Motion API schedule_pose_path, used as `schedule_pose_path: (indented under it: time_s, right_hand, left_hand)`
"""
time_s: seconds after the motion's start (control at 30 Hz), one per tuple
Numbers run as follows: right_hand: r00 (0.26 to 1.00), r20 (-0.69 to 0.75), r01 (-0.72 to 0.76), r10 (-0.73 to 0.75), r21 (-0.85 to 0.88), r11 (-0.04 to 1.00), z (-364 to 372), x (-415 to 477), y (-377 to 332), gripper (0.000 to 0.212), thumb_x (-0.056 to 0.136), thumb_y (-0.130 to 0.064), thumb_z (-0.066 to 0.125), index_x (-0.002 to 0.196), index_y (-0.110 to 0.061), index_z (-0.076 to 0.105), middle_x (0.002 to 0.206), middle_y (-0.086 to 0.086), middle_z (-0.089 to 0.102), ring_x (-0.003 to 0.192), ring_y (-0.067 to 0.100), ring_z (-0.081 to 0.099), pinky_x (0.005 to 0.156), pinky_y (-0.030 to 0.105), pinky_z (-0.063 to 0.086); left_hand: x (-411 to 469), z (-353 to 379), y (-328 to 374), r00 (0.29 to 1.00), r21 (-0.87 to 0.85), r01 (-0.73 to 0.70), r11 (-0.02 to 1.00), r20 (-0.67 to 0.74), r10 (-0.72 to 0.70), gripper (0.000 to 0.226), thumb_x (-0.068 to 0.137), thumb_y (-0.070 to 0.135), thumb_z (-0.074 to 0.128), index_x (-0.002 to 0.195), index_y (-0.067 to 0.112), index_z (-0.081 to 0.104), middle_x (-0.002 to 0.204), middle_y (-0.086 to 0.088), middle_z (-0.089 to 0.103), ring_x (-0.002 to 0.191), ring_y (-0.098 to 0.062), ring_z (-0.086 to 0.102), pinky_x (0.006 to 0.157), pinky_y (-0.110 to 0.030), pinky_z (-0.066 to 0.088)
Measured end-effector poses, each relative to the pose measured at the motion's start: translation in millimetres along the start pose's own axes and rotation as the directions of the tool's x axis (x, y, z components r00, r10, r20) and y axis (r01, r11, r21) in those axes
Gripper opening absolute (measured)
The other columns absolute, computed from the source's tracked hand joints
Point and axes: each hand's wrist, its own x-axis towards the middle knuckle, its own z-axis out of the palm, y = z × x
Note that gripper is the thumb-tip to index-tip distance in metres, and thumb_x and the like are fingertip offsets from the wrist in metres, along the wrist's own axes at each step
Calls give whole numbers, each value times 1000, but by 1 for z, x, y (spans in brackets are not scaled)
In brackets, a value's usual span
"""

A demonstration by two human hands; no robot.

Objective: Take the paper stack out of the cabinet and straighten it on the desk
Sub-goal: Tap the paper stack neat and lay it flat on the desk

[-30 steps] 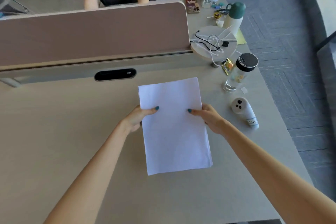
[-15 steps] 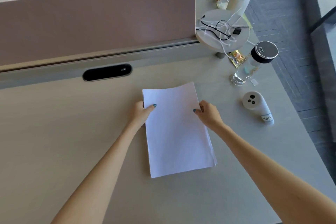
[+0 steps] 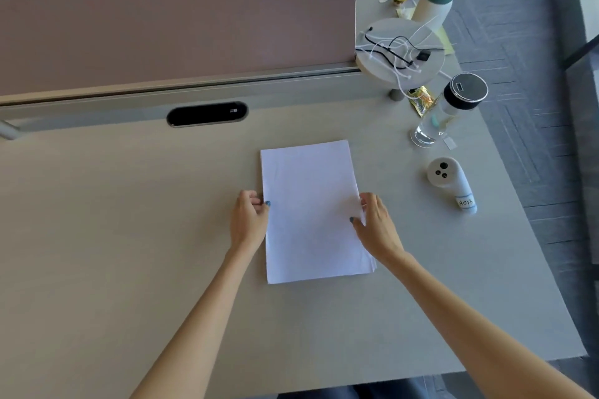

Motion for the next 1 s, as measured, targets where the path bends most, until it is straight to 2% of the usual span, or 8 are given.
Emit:
schedule_pose_path:
  time_s: [0.27,0.47,0.57,0.67,0.83,0.9,0.97,1.0]
  right_hand:
    - [997,73,24,-17,-98,995,1,-56,25,41,88,-8,50,129,-9,48,125,7,46,115,27,49,85,40,51]
    - [996,91,-4,6,-30,1000,1,-68,35,40,83,-2,51,122,-9,57,113,9,49,104,27,53,82,35,50]
    - [994,84,-68,63,55,996,1,-66,36,39,81,0,54,120,-6,59,114,11,50,103,29,56,85,33,48]
    - [989,92,-127,117,109,986,2,-65,35,34,81,1,54,114,-4,59,112,9,47,103,31,55,80,28,43]
    - [980,161,-125,114,64,990,7,-66,32,43,81,-5,56,124,-3,50,124,13,41,118,30,41,92,28,40]
    - [982,171,-86,81,22,996,10,-70,31,47,79,-4,56,125,-2,45,124,15,38,118,31,37,92,28,37]
    - [985,168,-32,39,-41,999,12,-74,31,53,78,0,52,128,-5,37,121,15,36,114,33,36,86,32,39]
    - [987,162,-8,21,-78,997,13,-76,31,58,77,2,51,132,-7,33,120,14,36,113,33,36,82,35,42]
  left_hand:
    - [-70,14,-22,997,-53,1,999,83,3,47,90,10,51,136,11,45,138,-2,54,129,-21,52,104,-41,45]
    - [-102,23,-28,996,-70,23,997,89,-16,66,77,4,60,139,10,38,139,-4,46,127,-23,46,99,-38,46]
    - [-104,33,-39,996,-102,22,995,86,-13,64,61,10,60,123,9,45,120,-13,53,107,-34,53,79,-38,52]
    - [-107,41,-42,998,-162,-21,987,47,29,37,53,4,54,88,9,45,78,-8,47,67,-28,38,54,-21,32]
    - [-114,45,-27,988,-202,-140,969,35,150,36,51,1,53,70,25,35,64,3,35,63,-21,26,46,-29,26]
    - [-115,47,-30,992,-136,-101,986,66,111,40,48,6,57,84,18,44,79,-17,47,68,-35,37,47,-40,39]
    - [-120,49,-39,992,50,-73,996,109,67,85,52,-1,66,131,13,40,134,-17,44,119,-43,42,88,-48,49]
    - [-126,47,-41,989,82,-70,994,138,58,100,60,-6,67,148,14,23,154,-12,23,140,-35,24,106,-39,38]
